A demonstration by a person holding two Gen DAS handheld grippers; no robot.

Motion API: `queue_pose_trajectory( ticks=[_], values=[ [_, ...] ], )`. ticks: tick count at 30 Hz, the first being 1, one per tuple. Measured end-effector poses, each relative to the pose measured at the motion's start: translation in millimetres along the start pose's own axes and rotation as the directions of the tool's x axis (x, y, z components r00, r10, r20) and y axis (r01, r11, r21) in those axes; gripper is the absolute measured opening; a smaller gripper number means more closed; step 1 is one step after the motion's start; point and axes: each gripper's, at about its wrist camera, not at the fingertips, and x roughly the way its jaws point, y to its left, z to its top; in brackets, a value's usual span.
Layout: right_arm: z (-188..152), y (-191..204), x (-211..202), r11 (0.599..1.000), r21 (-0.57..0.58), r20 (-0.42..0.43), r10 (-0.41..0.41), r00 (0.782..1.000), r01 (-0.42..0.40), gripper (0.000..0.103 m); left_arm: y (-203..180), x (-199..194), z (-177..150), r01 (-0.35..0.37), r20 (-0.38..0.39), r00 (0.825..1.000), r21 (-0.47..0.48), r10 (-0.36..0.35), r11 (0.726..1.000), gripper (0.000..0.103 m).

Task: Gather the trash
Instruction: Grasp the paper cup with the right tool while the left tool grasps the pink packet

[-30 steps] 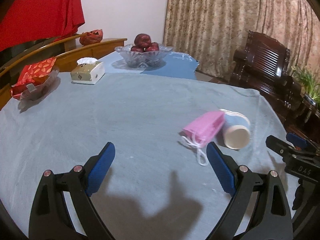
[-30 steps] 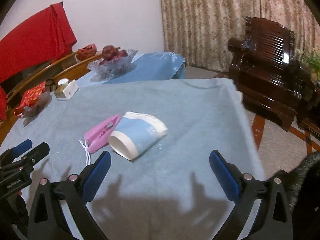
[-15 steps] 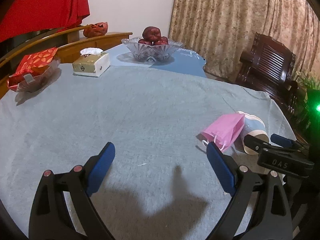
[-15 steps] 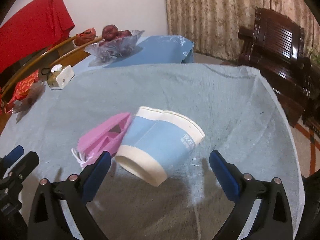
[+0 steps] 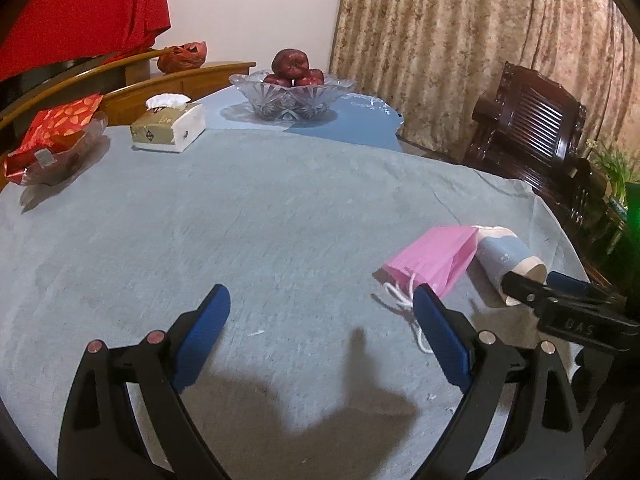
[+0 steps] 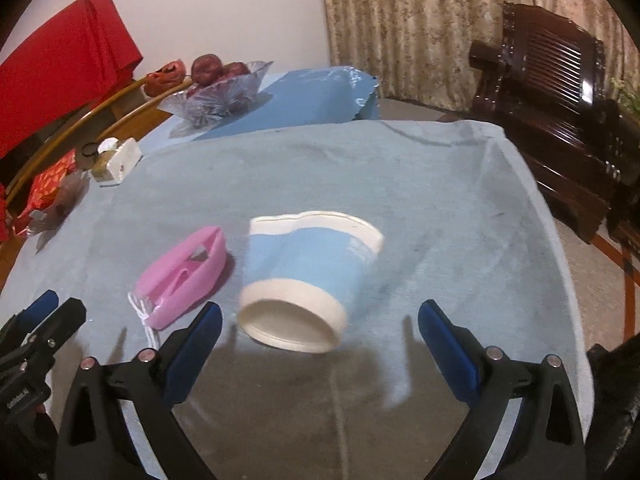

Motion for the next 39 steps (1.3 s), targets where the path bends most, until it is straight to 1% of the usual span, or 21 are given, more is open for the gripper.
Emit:
queue_pose_trajectory(
  ticks=[1,3,4,5,6,10,15,17,19,23,24,25,26,28,29,30,31,32,34,37,39],
  values=[
    [0.9,1.0,1.1,1.000,0.002,-0.001,0.005,1.000,-0.005,0.095,-1.1,-0.1,1.2,0.001,0.003,1.000,0.002,-0.001,1.000,0.090],
    [3.5,3.4,4.4,1.000,-0.001,-0.008,0.020,1.000,-0.020,0.086,-3.4,0.0,3.0,0.003,0.005,1.000,0.003,-0.003,1.000,0.090],
    [3.9,4.0,5.7,1.000,-0.005,-0.013,0.022,1.000,-0.022,0.079,-3.9,0.3,3.5,0.005,0.006,1.000,0.002,-0.005,1.000,0.090],
    [4.2,3.7,7.3,1.000,-0.007,-0.018,0.026,0.999,-0.026,0.070,-4.9,0.9,4.2,0.008,0.006,1.000,0.000,-0.008,1.000,0.090],
    [3.9,3.2,8.0,1.000,-0.006,-0.021,0.030,0.999,-0.031,0.063,-6.0,1.7,4.9,0.011,0.005,1.000,0.001,-0.011,1.000,0.090],
    [1.1,-4.0,5.2,0.998,-0.007,-0.023,0.059,0.998,-0.059,0.059,-15.0,4.5,6.1,0.034,0.004,0.999,0.010,-0.034,0.999,0.090],
    [-0.4,-20.7,-8.2,0.999,0.014,0.000,0.037,0.999,-0.037,0.058,-36.1,19.9,9.5,0.084,-0.032,0.996,0.030,-0.083,0.996,0.090],
    [-1.6,-29.4,-13.5,0.999,0.025,0.005,0.024,1.000,-0.024,0.057,-44.3,27.7,10.2,0.094,-0.047,0.995,0.040,-0.092,0.995,0.090],
    [-2.9,-34.9,-17.3,1.000,0.024,0.010,0.014,1.000,-0.014,0.057,-53.6,38.4,10.3,0.097,-0.075,0.993,0.054,-0.093,0.994,0.090],
    [-5.7,-41.7,-19.6,1.000,0.021,0.010,0.003,1.000,-0.003,0.057,-65.5,57.3,12.0,0.082,-0.124,0.990,0.080,-0.072,0.993,0.090],
    [-6.2,-42.3,-18.5,1.000,0.022,0.008,0.003,1.000,-0.003,0.057,-67.3,61.9,12.4,0.078,-0.138,0.988,0.082,-0.066,0.994,0.087],
    [-7.2,-43.2,-18.1,1.000,0.025,0.005,0.004,1.000,-0.004,0.058,-67.8,64.3,12.8,0.082,-0.149,0.986,0.080,-0.069,0.993,0.082],
    [-8.0,-43.9,-17.3,1.000,0.029,0.003,0.005,1.000,-0.005,0.058,-68.4,67.2,12.7,0.091,-0.164,0.983,0.077,-0.077,0.993,0.079],
    [-9.6,-45.0,-16.5,0.999,0.036,0.000,0.009,1.000,-0.009,0.058,-67.7,72.4,12.1,0.107,-0.190,0.977,0.063,-0.093,0.992,0.067],
    [-10.8,-45.2,-16.9,0.999,0.037,-0.001,0.010,1.000,-0.010,0.058,-67.1,74.7,11.9,0.112,-0.200,0.975,0.057,-0.098,0.992,0.064],
    [-11.3,-44.7,-16.8,0.999,0.037,-0.001,0.010,1.000,-0.010,0.058,-67.2,75.5,11.7,0.105,-0.202,0.975,0.058,-0.092,0.993,0.057],
    [-11.6,-45.4,-17.5,0.999,0.036,0.001,0.010,1.000,-0.010,0.058,-67.0,75.7,11.7,0.109,-0.201,0.975,0.057,-0.095,0.992,0.045],
    [-11.7,-45.2,-17.7,0.999,0.036,0.002,0.009,1.000,-0.009,0.058,-67.1,75.5,11.6,0.117,-0.200,0.974,0.056,-0.103,0.992,0.037],
    [-11.6,-44.7,-18.5,0.999,0.038,0.005,0.011,1.000,-0.011,0.058,-65.6,74.4,11.1,0.131,-0.198,0.973,0.042,-0.120,0.991,0.016],
    [-10.8,-44.7,-24.9,0.999,0.035,0.020,0.011,1.000,-0.012,0.058,-64.9,67.0,8.9,0.133,-0.182,0.975,0.020,-0.127,0.991,0.008],
    [-10.0,-44.8,-31.0,0.999,0.032,0.032,0.012,0.999,-0.013,0.058,-66.6,58.4,7.3,0.138,-0.169,0.977,0.012,-0.134,0.990,0.006]
  ],
)
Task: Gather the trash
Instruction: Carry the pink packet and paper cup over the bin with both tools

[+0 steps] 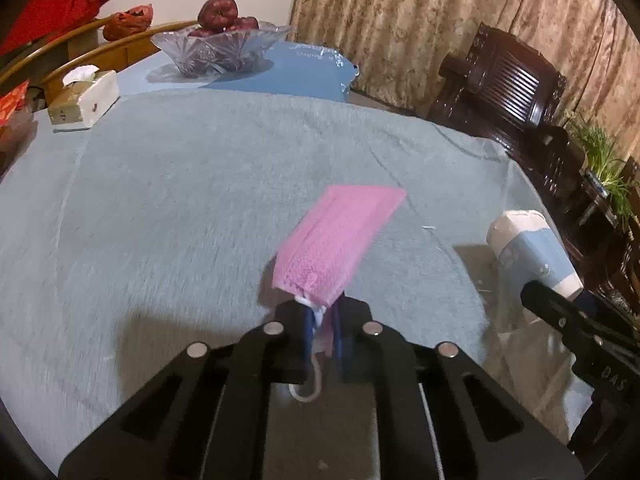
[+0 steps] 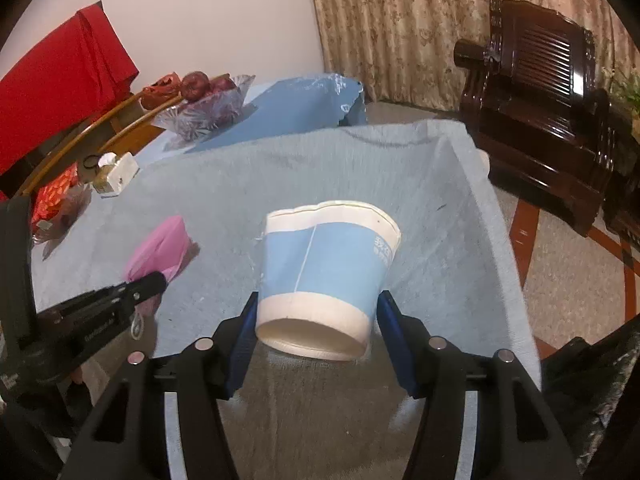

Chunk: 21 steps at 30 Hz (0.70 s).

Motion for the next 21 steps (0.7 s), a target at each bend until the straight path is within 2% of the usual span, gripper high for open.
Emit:
queue_pose_trajectory(
  ticks=[6,21],
  values=[
    [2.0,0.9,-22.4,1.000,-0.009,0.031,0.018,0.999,-0.018,0.058,-15.5,-28.0,-8.4,0.010,0.036,0.999,0.003,-0.010,1.000,0.006],
    [-4.8,-1.7,-99.9,0.997,-0.053,0.106,0.061,0.992,-0.056,0.058,-52.2,-114.9,-26.0,-0.026,0.125,0.992,0.005,0.025,1.000,0.006]
  ],
)
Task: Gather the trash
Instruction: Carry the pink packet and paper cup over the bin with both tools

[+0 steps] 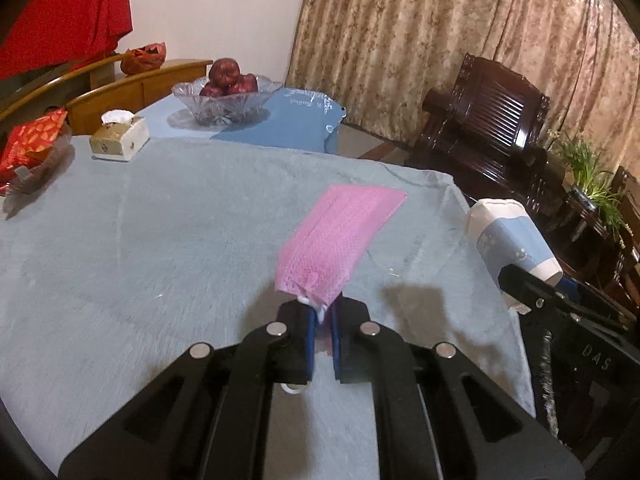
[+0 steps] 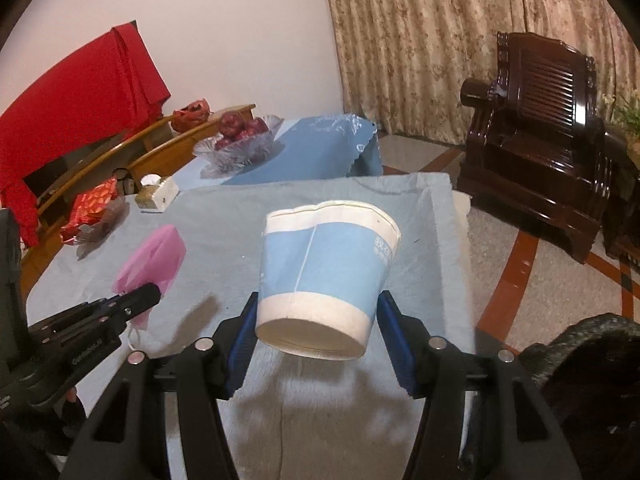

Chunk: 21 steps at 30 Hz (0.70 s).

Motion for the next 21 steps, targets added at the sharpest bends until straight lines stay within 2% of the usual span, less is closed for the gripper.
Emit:
queue_pose_trajectory(
  ticks=[14,21],
  values=[
    [-12.8,-5.9,-86.3,0.999,-0.036,0.069,0.014,0.998,-0.012,0.058,-45.1,-60.9,-15.7,0.027,0.060,0.998,0.037,-0.029,0.999,0.006],
    [-22.0,-19.5,-123.8,1.000,-0.012,0.104,0.003,0.995,-0.001,0.057,-71.5,-83.6,-25.7,0.053,0.089,0.994,0.063,-0.058,0.997,0.006]
  ],
)
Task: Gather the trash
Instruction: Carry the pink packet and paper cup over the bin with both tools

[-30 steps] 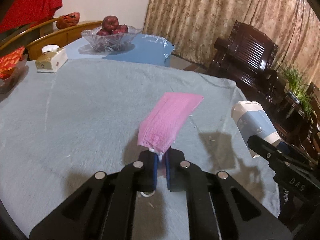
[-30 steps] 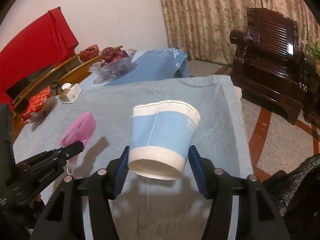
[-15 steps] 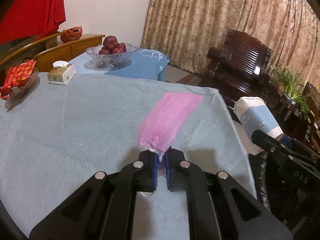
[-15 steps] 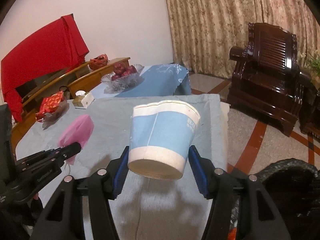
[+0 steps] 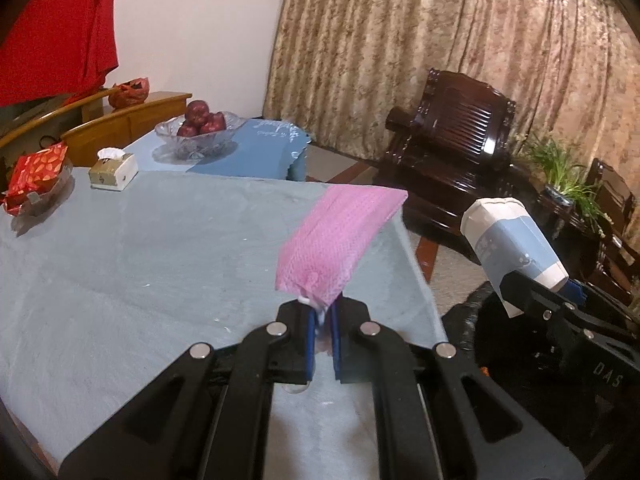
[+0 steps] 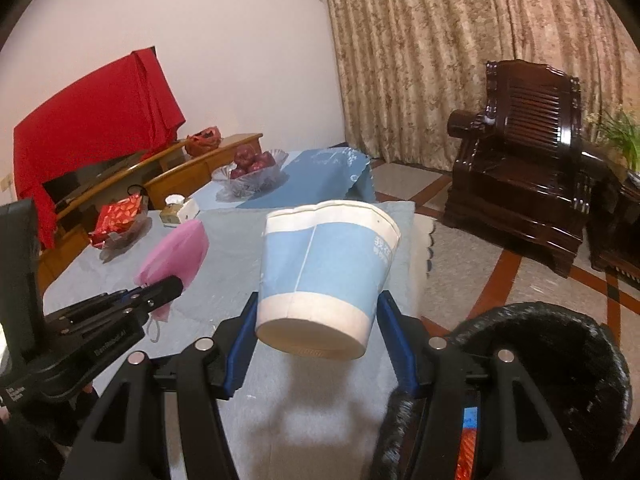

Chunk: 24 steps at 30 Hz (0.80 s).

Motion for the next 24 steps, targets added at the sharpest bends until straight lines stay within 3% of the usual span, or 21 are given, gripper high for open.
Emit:
queue_pose_trajectory(
  ticks=[13,24],
  values=[
    [-15.8,-46.8,-65.0,0.994,0.069,0.052,-0.087,0.995,0.083,0.057,-64.3,-20.2,-11.5,0.123,0.003,0.992,0.075,-0.123,0.990,0.006],
    [-29.5,-92.4,-100.5,0.973,0.125,0.063,-0.203,0.977,0.194,0.057,-122.2,-21.9,-22.2,0.217,-0.012,0.976,0.147,-0.217,0.965,0.006]
  ],
)
